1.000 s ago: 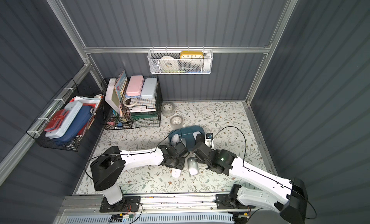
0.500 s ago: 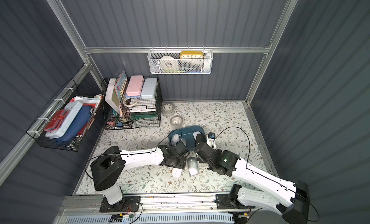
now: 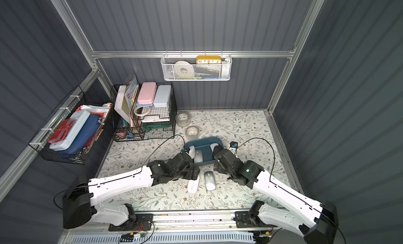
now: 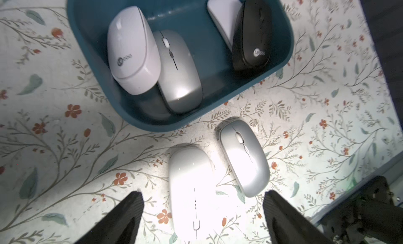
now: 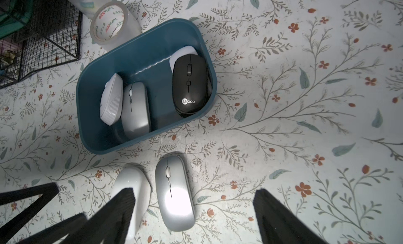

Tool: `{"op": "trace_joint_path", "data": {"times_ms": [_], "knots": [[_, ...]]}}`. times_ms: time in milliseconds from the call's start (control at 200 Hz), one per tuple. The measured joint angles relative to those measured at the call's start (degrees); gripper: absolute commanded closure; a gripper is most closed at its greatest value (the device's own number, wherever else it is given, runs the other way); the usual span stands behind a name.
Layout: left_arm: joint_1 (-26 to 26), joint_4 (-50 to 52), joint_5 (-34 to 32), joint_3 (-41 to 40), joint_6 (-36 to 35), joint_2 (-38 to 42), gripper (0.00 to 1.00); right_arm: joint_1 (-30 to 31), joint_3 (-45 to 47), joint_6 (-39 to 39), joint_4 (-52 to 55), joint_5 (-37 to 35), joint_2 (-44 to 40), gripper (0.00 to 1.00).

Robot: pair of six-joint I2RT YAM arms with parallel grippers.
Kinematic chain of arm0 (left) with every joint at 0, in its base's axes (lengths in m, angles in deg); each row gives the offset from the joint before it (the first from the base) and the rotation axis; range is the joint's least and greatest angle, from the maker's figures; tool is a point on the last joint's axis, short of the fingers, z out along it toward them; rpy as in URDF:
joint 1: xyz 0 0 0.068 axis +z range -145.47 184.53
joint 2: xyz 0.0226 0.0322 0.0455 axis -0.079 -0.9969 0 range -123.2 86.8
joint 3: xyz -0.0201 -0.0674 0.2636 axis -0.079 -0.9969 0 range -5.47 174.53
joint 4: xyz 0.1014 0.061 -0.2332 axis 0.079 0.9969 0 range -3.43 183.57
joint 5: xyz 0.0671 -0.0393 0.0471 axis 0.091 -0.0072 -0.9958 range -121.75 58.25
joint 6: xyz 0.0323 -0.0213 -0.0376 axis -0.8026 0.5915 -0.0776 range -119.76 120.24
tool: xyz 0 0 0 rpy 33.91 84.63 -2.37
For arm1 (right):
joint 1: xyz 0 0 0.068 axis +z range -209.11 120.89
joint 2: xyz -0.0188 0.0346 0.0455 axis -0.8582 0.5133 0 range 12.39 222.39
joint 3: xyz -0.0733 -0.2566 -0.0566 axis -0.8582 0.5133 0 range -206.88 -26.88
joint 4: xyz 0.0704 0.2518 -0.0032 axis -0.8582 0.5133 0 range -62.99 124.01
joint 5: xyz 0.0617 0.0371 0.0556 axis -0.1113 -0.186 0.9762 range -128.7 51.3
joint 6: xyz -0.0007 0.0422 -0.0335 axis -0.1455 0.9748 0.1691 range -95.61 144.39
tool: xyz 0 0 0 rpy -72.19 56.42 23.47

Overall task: Take out the mouse from the storage box
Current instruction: Pick up the mouse from the storage box.

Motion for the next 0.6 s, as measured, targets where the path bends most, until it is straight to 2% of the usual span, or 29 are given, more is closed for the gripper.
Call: {"op": "trace_joint_path", "data": {"times_ms": [120,265,430,600], "knots": [[0.0,-0.3,-5.0,-1.2,-0.7,5.2,0.01,-2.1,-2.7,-1.9,-0.2,0.8,4.3,0.12],[0.0,1.0,-12.1,-1.7,-0.3,9.1,0.01,-2.3,-8.2,-5.1,-0.5,2.0,12.4,0.13],[0.4,4.3,-19.4,-2.9,3.2,13.0,0.01,-2.3,-16.2,-8.9,-1.4,5.0,22.3,0.16],[1.0,7.6,-24.3,-6.7,7.5,19.0,0.01,-2.3,-23.5,-11.1,-2.6,8.8,32.2,0.18]]}}
